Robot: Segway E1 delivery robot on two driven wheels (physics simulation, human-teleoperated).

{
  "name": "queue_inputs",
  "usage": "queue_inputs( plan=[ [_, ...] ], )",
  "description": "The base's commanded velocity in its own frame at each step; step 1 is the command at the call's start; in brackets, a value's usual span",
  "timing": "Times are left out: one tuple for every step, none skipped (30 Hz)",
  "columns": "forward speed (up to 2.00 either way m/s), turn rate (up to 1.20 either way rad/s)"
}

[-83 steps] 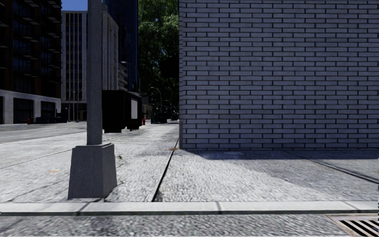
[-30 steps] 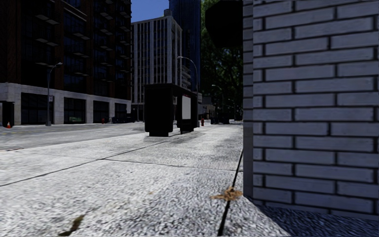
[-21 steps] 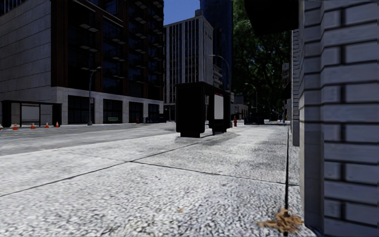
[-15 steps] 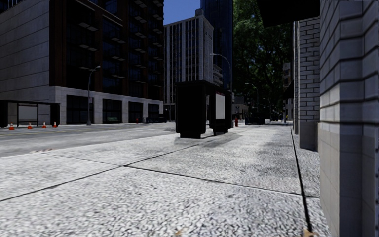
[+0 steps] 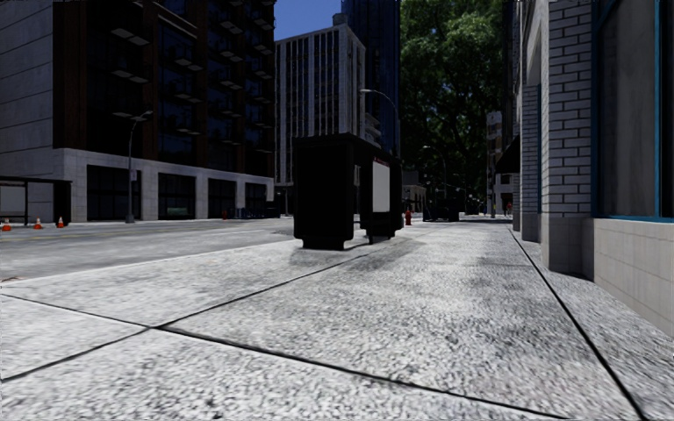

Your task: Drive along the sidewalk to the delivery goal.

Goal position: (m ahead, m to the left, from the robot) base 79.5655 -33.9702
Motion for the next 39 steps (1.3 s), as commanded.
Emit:
queue_inputs(
  plan=[
    [1.68, -0.95],
    [1.68, -0.95],
    [1.68, -0.95],
    [1.68, -0.95],
    [1.68, -0.95],
    [1.68, -0.95],
    [1.68, -0.94],
    [1.68, -0.48],
    [1.68, -0.03],
    [1.68, 0.0],
    [1.68, 0.0],
    [1.68, 0.0],
    [1.68, 0.0],
    [1.68, 0.0],
    [1.68, 0.0],
    [1.68, 0.0],
    [1.69, 0.0],
    [1.72, 0.0],
    [1.81, 0.0],
    [1.92, 0.0],
    [2.0, 0.0],
    [2.0, 0.0],
    [2.0, 0.0],
    [2.0, 0.0],
    [2.0, 0.0],
    [2.0, 0.0],
    [2.0, 0.0],
    [2.0, 0.0],
    [2.0, 0.0],
    [2.0, 0.0],
    [2.0, 0.0],
    [2.0, 0.0],
    [2.0, 0.0],
    [2.0, 0.0],
    [2.0, 0.0],
    [2.0, 0.0],
    [2.0, 0.0],
    [2.0, 0.0],
    [2.0, 0.0]
  ],
)
